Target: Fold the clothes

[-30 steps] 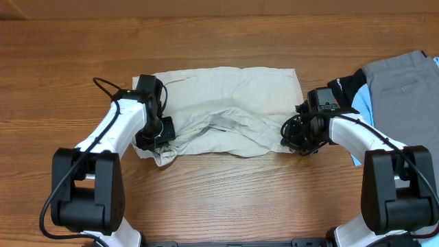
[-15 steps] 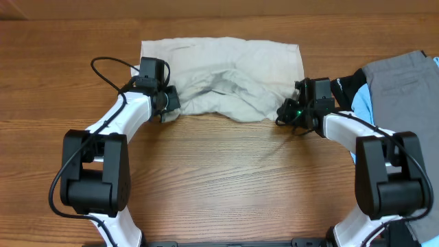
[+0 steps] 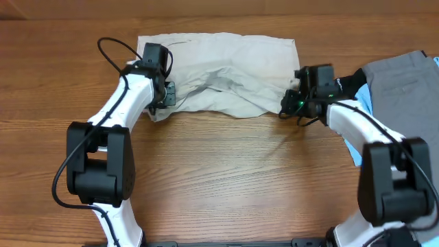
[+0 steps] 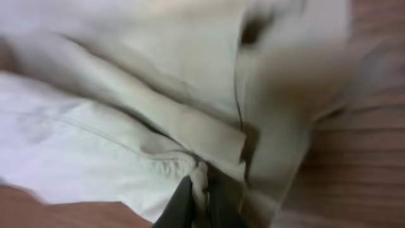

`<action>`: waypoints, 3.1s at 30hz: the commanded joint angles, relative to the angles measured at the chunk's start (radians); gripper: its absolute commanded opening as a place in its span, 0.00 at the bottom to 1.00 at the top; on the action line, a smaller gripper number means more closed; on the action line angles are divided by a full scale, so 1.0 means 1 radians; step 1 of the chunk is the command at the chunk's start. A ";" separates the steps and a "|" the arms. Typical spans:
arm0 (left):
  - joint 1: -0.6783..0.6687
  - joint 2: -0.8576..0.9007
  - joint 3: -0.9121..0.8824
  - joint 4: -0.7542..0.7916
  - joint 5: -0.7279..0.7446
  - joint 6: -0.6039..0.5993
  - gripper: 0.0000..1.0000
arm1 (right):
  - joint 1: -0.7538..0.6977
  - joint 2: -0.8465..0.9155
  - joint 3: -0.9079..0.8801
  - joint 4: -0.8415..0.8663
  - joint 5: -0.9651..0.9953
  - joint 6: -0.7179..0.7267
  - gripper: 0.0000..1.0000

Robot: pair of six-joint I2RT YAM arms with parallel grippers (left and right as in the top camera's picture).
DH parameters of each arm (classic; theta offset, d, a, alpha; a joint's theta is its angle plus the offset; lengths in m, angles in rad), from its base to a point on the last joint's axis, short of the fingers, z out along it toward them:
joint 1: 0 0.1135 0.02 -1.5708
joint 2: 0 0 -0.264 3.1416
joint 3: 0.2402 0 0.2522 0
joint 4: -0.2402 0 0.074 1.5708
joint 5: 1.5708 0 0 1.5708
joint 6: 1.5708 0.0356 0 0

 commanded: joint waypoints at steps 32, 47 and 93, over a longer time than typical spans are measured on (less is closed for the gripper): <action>0.014 -0.246 -0.154 -0.626 -0.018 -0.278 0.11 | -0.002 -0.261 0.014 -0.800 0.126 -0.054 0.06; 0.006 -0.267 -0.016 -0.726 0.151 -0.154 0.56 | 0.005 -0.262 0.112 -0.918 -0.003 -0.048 0.62; -0.093 -0.266 -0.276 -0.494 0.297 -0.129 0.20 | 0.006 -0.256 -0.001 -0.778 -0.035 0.083 0.08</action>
